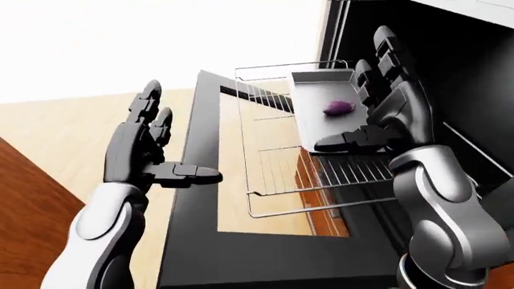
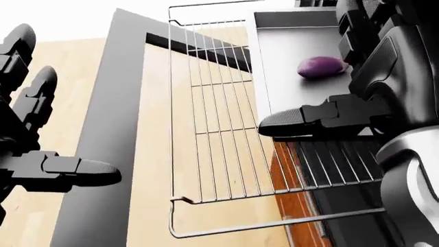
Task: Pick the eggplant from the oven and place it on the plate on the counter.
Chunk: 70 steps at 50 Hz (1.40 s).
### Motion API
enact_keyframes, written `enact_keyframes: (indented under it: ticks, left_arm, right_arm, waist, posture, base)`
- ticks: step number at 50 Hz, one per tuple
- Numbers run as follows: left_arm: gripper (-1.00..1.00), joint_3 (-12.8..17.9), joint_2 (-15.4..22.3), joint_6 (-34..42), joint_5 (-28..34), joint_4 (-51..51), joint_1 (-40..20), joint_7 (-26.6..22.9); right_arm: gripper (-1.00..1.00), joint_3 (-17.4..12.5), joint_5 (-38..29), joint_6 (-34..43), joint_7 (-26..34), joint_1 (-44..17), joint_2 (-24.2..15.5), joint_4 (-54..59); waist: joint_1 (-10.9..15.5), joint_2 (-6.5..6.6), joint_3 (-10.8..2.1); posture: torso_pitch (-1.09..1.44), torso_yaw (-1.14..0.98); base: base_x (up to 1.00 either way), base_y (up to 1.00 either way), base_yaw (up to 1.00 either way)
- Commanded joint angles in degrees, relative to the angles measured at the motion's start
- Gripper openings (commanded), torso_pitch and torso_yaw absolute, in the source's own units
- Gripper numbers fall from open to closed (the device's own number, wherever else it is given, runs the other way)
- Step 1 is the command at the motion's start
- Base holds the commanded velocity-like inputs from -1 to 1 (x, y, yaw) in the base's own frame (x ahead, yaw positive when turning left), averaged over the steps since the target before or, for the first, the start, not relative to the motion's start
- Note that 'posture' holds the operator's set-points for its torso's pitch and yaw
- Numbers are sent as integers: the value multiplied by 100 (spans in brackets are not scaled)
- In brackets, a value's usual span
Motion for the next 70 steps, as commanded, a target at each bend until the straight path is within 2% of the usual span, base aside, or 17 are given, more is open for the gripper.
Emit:
enact_keyframes:
  ticks: [1,5,8,14,22,24,27,28,31,37,40,43,52,54,55,67,70]
  left_arm:
    - [100,99,61,-128,30,-135,-86,35]
    - [100,91,63,-108,15,-132,-119,47]
    - [100,58,47,-180,31,-83,-92,46]
    - [100,74,53,-141,11,-110,-114,49]
    - [100,45,42,-252,32,-26,-76,36]
    - [100,38,37,-222,30,-45,-87,47]
    - [100,39,45,-189,24,-52,-116,50]
    - [100,38,51,-191,26,-43,-126,47]
    - [100,17,61,-227,42,2,-145,37]
    - [100,-49,90,18,43,-51,-368,93]
    - [100,-98,108,105,62,-32,-506,111]
    - [100,-154,114,98,94,32,-587,114]
    - [100,-172,54,26,147,41,-516,82]
    - [100,-181,34,-123,178,111,-425,50]
    - [100,-174,26,-144,181,121,-405,43]
    - [100,-121,1,-281,187,166,-273,4]
    - [100,-124,-8,-313,191,179,-245,2]
  right_arm:
    - [100,59,60,-133,21,-158,-14,-202]
    - [100,71,47,-149,24,-200,-33,-171]
    - [100,81,56,-160,34,-186,-11,-156]
    - [100,96,91,-63,16,-223,4,-230]
    - [100,86,93,-135,37,-214,13,-185]
    - [100,97,94,-192,46,-193,7,-183]
    - [100,114,76,-215,68,-186,-4,-169]
    - [100,107,75,-217,70,-198,-5,-157]
    - [100,79,92,-200,63,-237,-13,-138]
    - [100,-1,138,-72,2,-421,-84,-49]
    - [100,-65,180,-22,-51,-573,-176,112]
    - [100,-100,241,71,-113,-656,-232,101]
    - [100,-31,237,18,-141,-781,-303,255]
    - [100,11,199,12,-149,-795,-288,258]
    - [100,26,181,7,-152,-800,-277,266]
    - [100,65,113,-76,-198,-946,-204,459]
    - [100,62,113,-94,-207,-978,-197,500]
  waist:
    - [36,-36,-148]
    - [-100,384,-4]
    - [-60,137,12]
    - [77,268,-130]
    - [91,57,-67]
    - [112,-120,43]
    - [134,-635,9]
    - [80,-396,75]
    - [171,-421,-90]
    - [-7,-124,18]
    - [-77,259,-38]
    - [-71,364,24]
    - [68,33,31]
    - [98,-338,68]
    - [59,-677,19]
    - [-68,121,199]
    - [-109,548,78]
  posture:
    - [0,0]
    - [0,0]
    - [0,0]
    - [0,0]
    - [0,0]
    - [0,0]
    - [0,0]
    - [0,0]
    - [0,0]
    - [0,0]
    - [0,0]
    - [0,0]
    - [0,0]
    - [0,0]
    - [0,0]
    - [0,0]
    - [0,0]
  base:
    - [-59,0,0]
    - [-22,0,0]
    - [0,0,0]
    - [0,-24,0]
    - [0,-24,0]
    - [0,0,5]
    - [0,0,76]
    - [0,0,100]
    - [0,0,100]
    - [0,0,61]
    - [0,-3,0]
    - [0,-38,0]
    - [1,-38,0]
    - [15,-7,0]
    - [20,0,0]
    - [26,0,0]
    - [35,0,0]
